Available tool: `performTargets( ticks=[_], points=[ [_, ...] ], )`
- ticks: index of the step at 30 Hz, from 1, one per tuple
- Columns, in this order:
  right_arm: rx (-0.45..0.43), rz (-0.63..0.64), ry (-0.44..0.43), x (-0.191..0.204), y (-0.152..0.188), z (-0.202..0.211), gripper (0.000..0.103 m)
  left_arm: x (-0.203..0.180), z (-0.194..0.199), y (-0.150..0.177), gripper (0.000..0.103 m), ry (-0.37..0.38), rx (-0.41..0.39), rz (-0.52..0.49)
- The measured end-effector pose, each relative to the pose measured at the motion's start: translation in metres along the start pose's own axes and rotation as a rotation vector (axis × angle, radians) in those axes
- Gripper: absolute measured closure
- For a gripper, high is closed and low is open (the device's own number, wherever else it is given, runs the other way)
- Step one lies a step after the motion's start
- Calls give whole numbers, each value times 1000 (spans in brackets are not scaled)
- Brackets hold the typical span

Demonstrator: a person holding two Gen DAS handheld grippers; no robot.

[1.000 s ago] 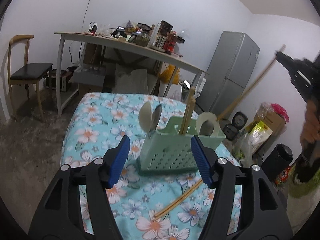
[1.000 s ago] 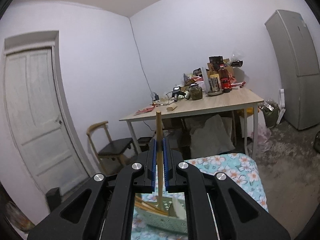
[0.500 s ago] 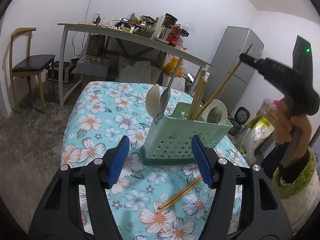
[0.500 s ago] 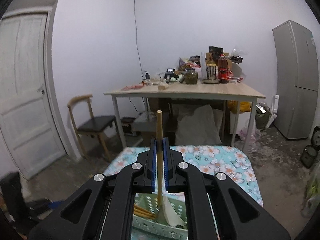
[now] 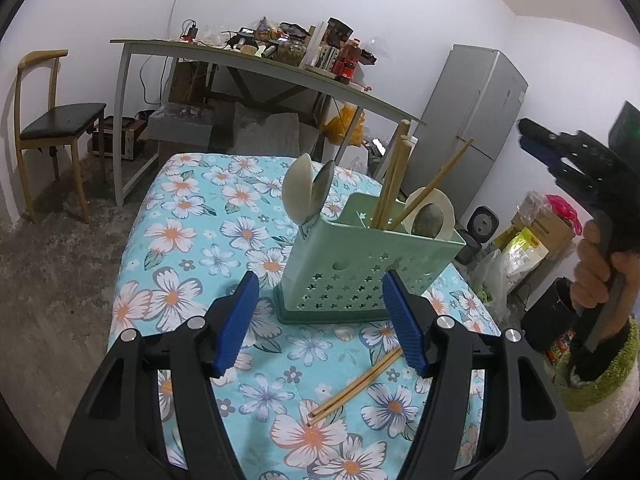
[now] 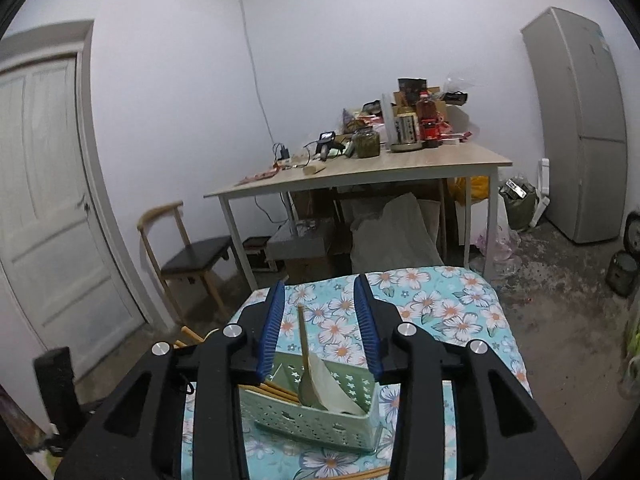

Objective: Organize utensils
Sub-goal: 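Lower both tools to the remaining chopsticks and close on one each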

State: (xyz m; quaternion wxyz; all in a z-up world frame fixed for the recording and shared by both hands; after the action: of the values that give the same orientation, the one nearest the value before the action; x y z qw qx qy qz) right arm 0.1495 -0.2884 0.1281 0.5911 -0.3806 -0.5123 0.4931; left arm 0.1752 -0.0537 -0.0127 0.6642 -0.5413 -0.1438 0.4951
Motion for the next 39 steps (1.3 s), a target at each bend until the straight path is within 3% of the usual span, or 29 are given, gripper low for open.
performTargets(
  ticks=[7,15,22,28,39],
  points=[
    [17,-148,-5,-34,10,29,66,-4,-1,2,42,3,6,-12],
    [141,-367,25,-75,68,37,66,-10,-4,5,42,9,19,-31],
    [341,-662,15,-100,160,21,66,-11,-6,10,42,8,39,-39],
    [499,-886,36,-113,237,-1,76,-15,-10,17,42,11,63,-52],
    [555,-988,82,-123,284,-32,84,-19,-17,35,42,19,122,-64]
  ],
)
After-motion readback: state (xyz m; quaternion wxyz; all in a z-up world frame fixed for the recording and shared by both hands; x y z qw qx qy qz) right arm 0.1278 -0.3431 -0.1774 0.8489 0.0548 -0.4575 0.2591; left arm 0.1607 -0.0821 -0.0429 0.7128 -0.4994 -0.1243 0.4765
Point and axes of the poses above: each gripper's, at about its wrist camera, not at the fingertips, and z roughly against the way its jaws point, x to its left, y to its underside, the point moved 8 cm from there along -z, roughly the way its jaws point, and after that the axes turned 9 degrees about -x, right-handed, at the moved point
